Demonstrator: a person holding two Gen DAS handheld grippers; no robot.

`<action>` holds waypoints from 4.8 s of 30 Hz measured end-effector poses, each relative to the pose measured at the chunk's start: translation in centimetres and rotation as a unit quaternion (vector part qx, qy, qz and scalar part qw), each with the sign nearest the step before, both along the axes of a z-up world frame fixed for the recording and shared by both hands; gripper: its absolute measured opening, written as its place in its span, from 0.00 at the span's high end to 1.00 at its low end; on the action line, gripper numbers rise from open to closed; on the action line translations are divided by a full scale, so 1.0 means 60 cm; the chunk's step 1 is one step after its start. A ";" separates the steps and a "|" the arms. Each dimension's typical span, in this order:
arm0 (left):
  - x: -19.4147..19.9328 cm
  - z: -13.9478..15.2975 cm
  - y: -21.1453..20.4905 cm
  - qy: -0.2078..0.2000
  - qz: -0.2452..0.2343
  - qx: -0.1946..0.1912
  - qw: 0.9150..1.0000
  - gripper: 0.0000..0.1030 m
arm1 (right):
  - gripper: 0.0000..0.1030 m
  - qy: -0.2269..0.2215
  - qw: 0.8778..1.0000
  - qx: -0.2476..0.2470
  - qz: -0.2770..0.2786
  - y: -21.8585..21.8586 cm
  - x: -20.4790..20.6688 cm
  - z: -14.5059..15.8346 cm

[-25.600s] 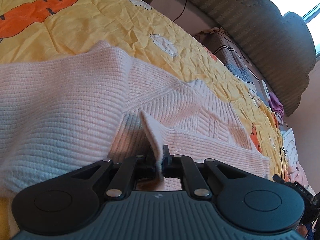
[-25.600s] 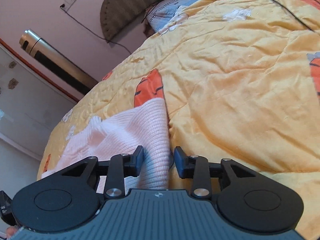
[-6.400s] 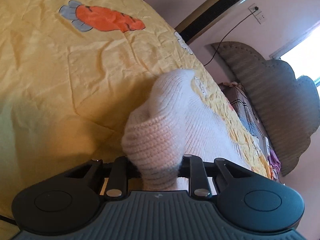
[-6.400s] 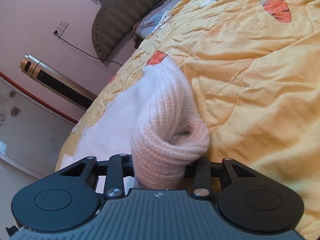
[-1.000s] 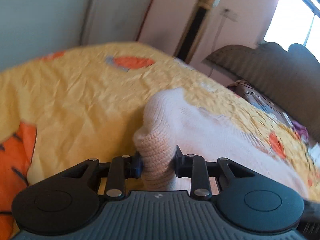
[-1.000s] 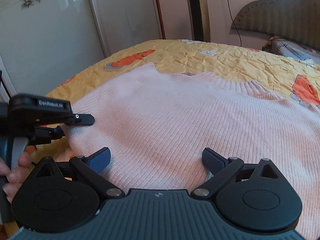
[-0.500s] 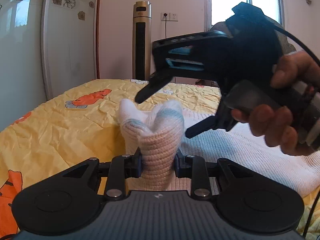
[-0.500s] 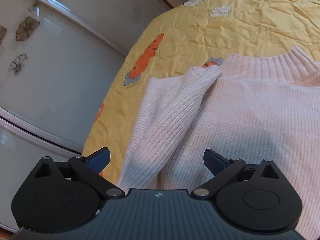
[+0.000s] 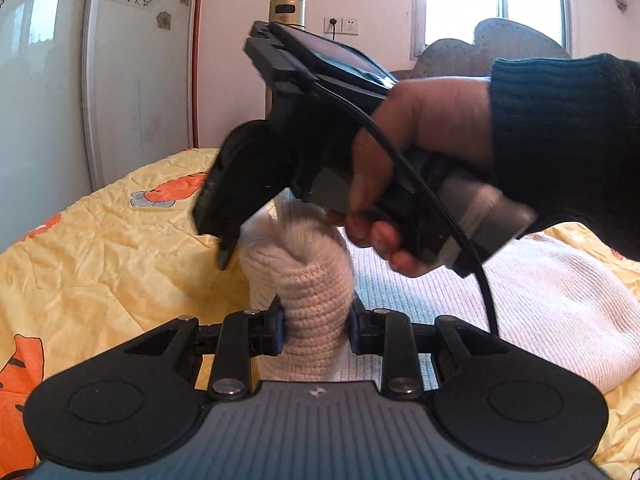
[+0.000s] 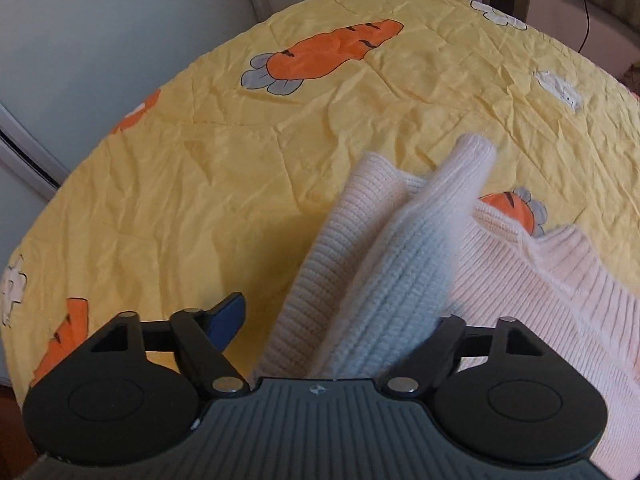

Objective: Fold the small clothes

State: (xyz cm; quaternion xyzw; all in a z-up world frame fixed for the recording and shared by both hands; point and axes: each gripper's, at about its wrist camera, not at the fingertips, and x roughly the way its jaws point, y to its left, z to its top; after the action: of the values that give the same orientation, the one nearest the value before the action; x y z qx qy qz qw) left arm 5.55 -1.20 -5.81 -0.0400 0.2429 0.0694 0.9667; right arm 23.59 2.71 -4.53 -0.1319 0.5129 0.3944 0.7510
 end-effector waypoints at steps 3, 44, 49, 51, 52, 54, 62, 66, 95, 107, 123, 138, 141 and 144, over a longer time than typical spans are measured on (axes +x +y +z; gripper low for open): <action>0.001 0.004 -0.002 0.001 -0.005 -0.003 1.000 0.73 | 0.57 -0.018 1.000 0.004 0.001 -0.020 0.007 0.000; 0.095 -0.019 -0.387 0.017 -0.256 0.055 0.965 0.72 | 0.76 0.039 0.949 0.218 -0.225 -0.698 0.065 -0.033; 0.109 -0.022 -0.394 0.018 -0.248 0.051 0.967 0.72 | 0.74 0.033 0.950 0.227 -0.214 -0.680 0.097 -0.014; 0.101 -0.026 -0.400 0.019 -0.251 0.060 0.966 0.72 | 0.72 0.041 0.955 0.208 -0.207 -0.672 0.112 -0.016; 0.097 -0.028 -0.401 0.017 -0.253 0.065 0.965 0.72 | 0.68 0.050 0.956 0.200 -0.209 -0.673 0.120 -0.020; 0.093 -0.031 -0.400 0.016 -0.257 0.069 0.964 0.72 | 0.59 0.066 0.951 0.206 -0.222 -0.685 0.133 -0.027; 0.085 -0.028 -0.406 0.019 -0.273 0.086 0.958 0.68 | 0.43 -0.003 0.898 0.241 -0.367 -0.795 0.143 0.015; 0.054 -0.001 -0.382 -0.001 -0.299 0.073 0.951 0.56 | 0.38 0.021 0.904 0.277 -0.325 -0.791 0.131 0.029; 0.045 0.014 -0.166 -0.001 -0.281 -0.009 0.960 0.22 | 0.42 0.015 0.891 0.307 -0.334 -0.778 0.039 -0.024; 0.057 -0.069 -0.139 0.099 -0.216 -0.008 0.971 0.25 | 0.40 -0.024 0.935 0.214 -0.282 -0.757 -0.146 -0.014; 0.043 -0.044 -0.101 0.105 -0.209 -0.079 0.969 0.71 | 0.72 0.012 0.902 0.291 -0.318 -0.795 -0.188 -0.047; 0.030 -0.018 -0.160 0.028 -0.235 0.019 0.971 0.33 | 0.42 0.023 0.899 0.296 -0.323 -0.800 -0.200 -0.030; 0.048 -0.023 -0.179 0.049 -0.250 0.061 0.965 0.34 | 0.53 0.024 0.908 0.279 -0.311 -0.772 -0.188 -0.037; 0.041 -0.011 -0.169 0.059 -0.268 0.039 0.961 0.34 | 0.62 0.019 0.910 0.274 -0.312 -0.763 -0.182 -0.035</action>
State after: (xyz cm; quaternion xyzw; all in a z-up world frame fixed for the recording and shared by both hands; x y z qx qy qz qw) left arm 8.03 -11.34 -6.45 0.0682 0.2984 -0.1808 0.9347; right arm 12.66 -43.04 -6.61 0.2531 0.4142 0.2674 0.8324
